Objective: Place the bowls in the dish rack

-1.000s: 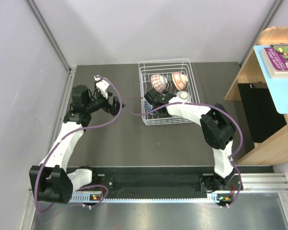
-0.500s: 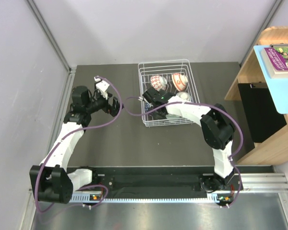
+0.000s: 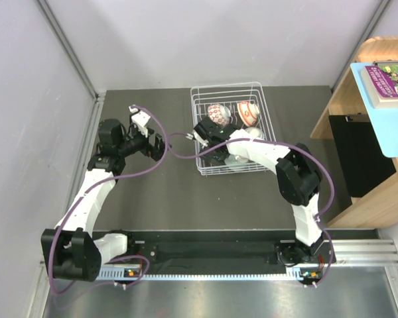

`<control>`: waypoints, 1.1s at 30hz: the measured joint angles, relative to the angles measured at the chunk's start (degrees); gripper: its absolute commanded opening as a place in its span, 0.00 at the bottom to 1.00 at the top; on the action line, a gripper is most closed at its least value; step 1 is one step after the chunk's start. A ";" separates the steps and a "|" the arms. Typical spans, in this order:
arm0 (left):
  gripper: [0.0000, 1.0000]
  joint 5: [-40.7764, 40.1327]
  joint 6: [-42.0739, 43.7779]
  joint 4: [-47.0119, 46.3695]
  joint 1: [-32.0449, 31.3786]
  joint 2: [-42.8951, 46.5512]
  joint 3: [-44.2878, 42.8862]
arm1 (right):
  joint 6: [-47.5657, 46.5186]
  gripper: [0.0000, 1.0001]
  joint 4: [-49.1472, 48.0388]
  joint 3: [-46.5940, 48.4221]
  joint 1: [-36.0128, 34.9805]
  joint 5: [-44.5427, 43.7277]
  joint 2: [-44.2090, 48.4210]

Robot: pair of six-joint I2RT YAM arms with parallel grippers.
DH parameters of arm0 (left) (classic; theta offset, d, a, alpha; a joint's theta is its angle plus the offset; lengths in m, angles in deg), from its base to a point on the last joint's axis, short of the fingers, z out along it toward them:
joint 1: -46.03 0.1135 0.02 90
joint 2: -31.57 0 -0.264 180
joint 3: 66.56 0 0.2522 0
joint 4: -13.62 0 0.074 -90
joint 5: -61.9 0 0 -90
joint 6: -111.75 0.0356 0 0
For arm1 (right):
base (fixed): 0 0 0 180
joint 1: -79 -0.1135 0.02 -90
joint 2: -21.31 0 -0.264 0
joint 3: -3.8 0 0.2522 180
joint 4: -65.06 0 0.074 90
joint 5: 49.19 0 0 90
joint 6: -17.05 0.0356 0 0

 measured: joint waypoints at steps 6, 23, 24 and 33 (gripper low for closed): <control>0.99 0.02 0.00 0.00 0.11 0.00 0.02 | -0.02 0.99 1.07 3.17 -0.04 1.27 -1.53; 0.99 0.44 0.02 -0.02 0.42 0.00 0.33 | -1.95 1.00 0.00 7.39 -0.24 1.57 -2.89; 0.99 0.46 0.04 -0.02 0.42 0.00 0.35 | -1.95 1.00 0.09 7.74 -0.24 1.60 -2.89; 0.99 0.07 2.99 -0.35 0.20 -2.54 0.50 | -1.90 1.00 -0.20 10.23 0.85 0.17 -0.11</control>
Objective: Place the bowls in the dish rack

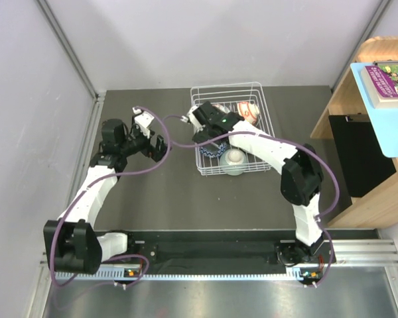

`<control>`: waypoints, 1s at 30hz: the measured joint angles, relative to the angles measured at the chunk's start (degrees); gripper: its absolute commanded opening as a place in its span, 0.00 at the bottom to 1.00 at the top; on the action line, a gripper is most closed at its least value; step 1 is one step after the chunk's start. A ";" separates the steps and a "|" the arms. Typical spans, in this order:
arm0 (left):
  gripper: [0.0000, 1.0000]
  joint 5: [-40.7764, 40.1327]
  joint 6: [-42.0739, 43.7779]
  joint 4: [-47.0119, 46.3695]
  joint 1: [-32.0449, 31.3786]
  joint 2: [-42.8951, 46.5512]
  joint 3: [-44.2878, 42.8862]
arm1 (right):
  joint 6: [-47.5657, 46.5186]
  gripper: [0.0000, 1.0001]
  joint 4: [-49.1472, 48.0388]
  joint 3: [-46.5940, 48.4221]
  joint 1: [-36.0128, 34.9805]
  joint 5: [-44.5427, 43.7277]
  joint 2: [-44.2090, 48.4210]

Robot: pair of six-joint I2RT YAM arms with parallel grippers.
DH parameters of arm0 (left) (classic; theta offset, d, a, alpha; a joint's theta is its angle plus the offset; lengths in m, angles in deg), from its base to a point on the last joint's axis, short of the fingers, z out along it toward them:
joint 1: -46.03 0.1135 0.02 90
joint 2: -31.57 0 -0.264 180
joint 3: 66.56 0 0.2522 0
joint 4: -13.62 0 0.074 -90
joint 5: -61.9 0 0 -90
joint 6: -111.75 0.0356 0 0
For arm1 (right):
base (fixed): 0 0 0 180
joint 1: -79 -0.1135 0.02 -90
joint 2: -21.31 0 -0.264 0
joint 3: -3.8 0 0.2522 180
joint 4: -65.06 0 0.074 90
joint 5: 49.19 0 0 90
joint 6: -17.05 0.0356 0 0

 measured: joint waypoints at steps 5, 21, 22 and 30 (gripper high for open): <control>0.99 -2.67 1.07 0.59 -2.14 -4.44 -0.09 | 1.92 1.00 -1.05 0.83 5.35 -0.83 3.04; 0.99 -13.07 -0.24 3.30 -13.51 -23.41 -18.51 | 6.78 0.75 -2.01 -1.22 28.74 10.69 5.46; 0.99 -13.66 -0.63 3.80 -13.79 -24.59 -19.82 | 6.95 0.74 -1.81 -1.57 29.27 12.20 5.46; 0.99 -19.76 -2.54 8.72 -16.11 -32.35 -28.35 | 7.15 0.66 -1.62 -7.30 31.91 19.78 5.46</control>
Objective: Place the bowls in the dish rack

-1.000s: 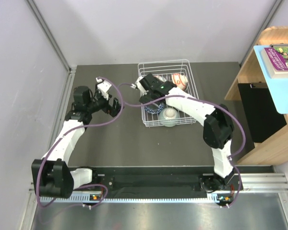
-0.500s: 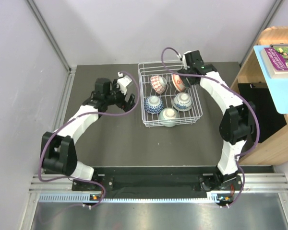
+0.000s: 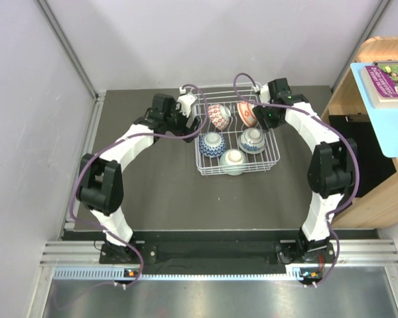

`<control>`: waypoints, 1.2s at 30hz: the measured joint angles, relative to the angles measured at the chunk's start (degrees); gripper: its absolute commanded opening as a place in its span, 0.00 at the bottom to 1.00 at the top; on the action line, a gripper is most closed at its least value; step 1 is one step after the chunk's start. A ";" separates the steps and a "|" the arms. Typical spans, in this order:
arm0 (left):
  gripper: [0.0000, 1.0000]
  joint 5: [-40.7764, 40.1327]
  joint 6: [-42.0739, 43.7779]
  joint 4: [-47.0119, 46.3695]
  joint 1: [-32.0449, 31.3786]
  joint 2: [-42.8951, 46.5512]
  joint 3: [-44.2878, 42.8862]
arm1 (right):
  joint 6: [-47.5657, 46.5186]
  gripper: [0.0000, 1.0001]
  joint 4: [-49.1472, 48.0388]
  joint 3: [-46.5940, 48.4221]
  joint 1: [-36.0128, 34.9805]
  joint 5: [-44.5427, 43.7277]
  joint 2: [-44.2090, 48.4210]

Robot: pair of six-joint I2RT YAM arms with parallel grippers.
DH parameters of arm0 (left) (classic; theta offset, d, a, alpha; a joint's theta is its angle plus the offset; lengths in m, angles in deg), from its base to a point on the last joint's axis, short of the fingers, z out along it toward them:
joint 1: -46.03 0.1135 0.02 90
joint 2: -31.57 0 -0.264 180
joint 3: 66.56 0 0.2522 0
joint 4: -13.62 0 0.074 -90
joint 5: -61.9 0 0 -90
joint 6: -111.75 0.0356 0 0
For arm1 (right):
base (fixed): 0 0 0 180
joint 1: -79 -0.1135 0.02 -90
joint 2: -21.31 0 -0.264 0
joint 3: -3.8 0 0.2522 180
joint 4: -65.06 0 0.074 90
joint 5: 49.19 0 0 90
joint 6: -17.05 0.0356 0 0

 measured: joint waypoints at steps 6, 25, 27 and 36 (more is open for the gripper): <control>0.93 -3.54 -1.64 3.17 -1.42 -4.42 -3.10 | 0.02 0.56 -0.28 -1.73 0.68 2.14 0.00; 0.19 -9.16 -5.40 5.42 -5.01 -8.24 -7.37 | 2.14 0.16 -3.91 -4.04 1.44 4.17 -0.55; 0.18 -9.29 -5.46 5.42 -4.96 -8.24 -7.39 | 3.10 0.14 -4.48 -4.57 1.38 4.13 -0.59; 0.14 -10.16 -5.88 5.38 -5.01 -8.24 -7.39 | 7.06 0.00 -6.23 -5.73 0.46 2.36 -0.15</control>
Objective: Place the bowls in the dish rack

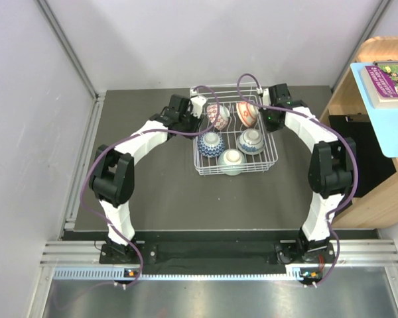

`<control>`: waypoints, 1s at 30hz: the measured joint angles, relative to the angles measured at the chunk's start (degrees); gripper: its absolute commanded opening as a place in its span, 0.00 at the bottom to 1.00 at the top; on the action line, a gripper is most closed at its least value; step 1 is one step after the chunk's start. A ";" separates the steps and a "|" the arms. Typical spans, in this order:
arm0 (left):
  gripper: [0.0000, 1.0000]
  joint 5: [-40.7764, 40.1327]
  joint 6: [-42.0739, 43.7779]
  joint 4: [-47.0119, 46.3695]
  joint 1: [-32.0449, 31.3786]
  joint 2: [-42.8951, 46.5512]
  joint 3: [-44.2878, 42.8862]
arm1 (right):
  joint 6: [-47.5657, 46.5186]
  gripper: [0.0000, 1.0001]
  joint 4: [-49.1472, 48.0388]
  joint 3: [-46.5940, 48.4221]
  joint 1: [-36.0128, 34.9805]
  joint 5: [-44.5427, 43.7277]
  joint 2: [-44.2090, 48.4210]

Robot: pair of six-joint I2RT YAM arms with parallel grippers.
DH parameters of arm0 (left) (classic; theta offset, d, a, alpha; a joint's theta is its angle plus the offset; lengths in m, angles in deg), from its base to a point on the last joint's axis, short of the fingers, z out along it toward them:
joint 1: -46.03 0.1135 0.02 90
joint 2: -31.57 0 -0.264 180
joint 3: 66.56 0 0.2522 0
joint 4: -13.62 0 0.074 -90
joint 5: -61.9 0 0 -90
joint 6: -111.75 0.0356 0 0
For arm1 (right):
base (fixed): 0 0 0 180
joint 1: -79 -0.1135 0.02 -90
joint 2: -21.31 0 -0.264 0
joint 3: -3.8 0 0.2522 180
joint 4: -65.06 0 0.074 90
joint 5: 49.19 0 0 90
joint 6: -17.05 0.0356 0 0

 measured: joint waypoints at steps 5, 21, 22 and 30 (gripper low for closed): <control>0.08 -1.49 0.31 0.04 0.11 0.04 0.07 | 0.50 0.00 -1.92 -1.53 -1.84 -2.69 0.76; 0.00 -3.02 4.39 1.36 1.40 5.86 6.71 | 1.88 0.00 -5.09 -7.32 -8.44 -7.37 4.55; 0.00 -3.02 4.46 1.38 1.44 6.43 7.39 | 1.90 0.00 -5.09 -7.52 -8.70 -7.37 4.70; 0.00 -2.97 5.55 1.55 1.79 10.49 12.09 | 2.38 0.00 -5.57 -11.06 -11.52 -8.24 7.45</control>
